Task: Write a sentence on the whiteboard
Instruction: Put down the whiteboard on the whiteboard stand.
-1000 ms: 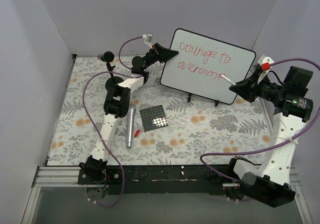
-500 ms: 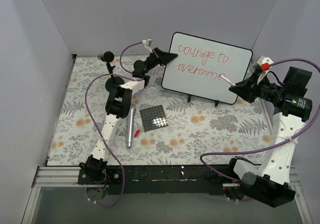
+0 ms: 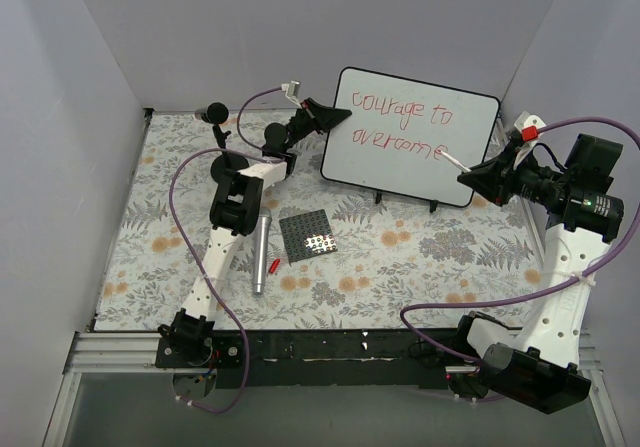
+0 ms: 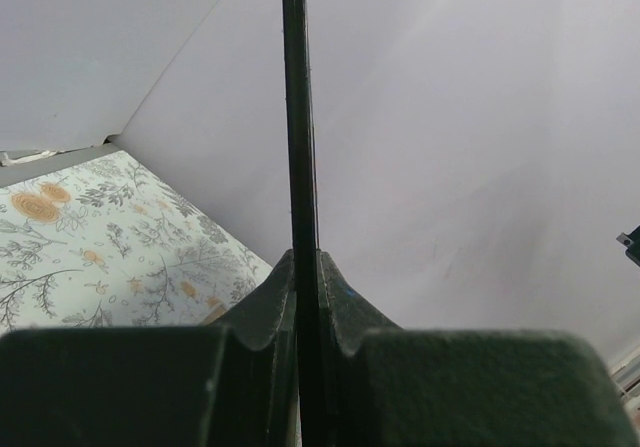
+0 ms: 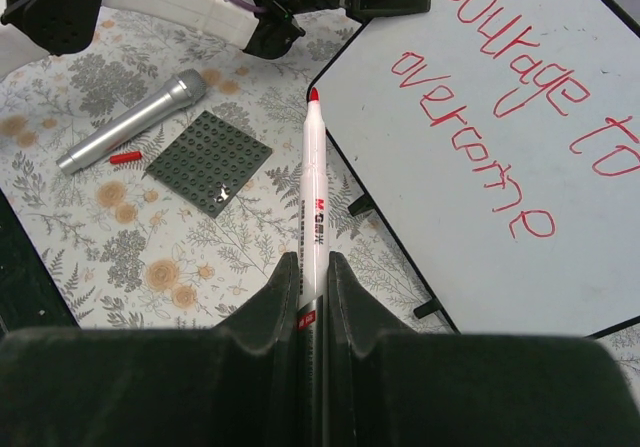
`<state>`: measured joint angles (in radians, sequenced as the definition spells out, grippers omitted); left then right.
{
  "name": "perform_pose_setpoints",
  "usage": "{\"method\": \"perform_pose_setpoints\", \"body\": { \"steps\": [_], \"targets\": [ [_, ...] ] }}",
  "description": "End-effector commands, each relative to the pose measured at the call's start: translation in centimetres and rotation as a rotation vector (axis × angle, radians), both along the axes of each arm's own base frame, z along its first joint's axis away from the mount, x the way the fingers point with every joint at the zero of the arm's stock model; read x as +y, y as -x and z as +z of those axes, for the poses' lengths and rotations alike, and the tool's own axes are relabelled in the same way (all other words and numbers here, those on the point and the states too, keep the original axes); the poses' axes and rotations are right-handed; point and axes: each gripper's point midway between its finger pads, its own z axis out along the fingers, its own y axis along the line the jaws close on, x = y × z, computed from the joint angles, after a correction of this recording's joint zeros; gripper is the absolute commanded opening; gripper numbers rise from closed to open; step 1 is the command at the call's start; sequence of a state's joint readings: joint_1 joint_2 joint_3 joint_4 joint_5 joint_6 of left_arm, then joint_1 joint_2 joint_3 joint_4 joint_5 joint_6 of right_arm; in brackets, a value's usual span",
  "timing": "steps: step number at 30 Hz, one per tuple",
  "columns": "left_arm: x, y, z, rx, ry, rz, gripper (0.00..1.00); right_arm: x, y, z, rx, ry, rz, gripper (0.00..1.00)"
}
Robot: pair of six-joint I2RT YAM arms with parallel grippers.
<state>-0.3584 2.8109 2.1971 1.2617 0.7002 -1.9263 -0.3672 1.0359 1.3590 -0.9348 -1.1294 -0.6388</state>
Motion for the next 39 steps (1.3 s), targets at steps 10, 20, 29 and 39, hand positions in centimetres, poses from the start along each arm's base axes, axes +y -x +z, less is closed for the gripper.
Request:
{"method": "perform_pose_setpoints", "body": {
  "steps": [10,20,29,39],
  "targets": [
    [2.5,3.4,1.8,-0.432,-0.010,0.025,0.02,0.2,-0.1,0.5,-0.012,-0.026,0.027,0.01],
    [2.2,5.4,0.9,-0.524,-0.051,-0.020,0.05,0.2,-0.2,0.3,0.001,-0.035,0.034,0.01],
    [2.4,7.4,-0.5,-0.528,-0.103,-0.046,0.11,0.2,-0.5,0.1,0.013,-0.050,0.040,0.01],
    [1.5,8.2,0.3,-0.543,-0.097,-0.069,0.25,0.2,-0.4,-0.1,0.014,-0.046,0.035,0.01]
  ]
}}
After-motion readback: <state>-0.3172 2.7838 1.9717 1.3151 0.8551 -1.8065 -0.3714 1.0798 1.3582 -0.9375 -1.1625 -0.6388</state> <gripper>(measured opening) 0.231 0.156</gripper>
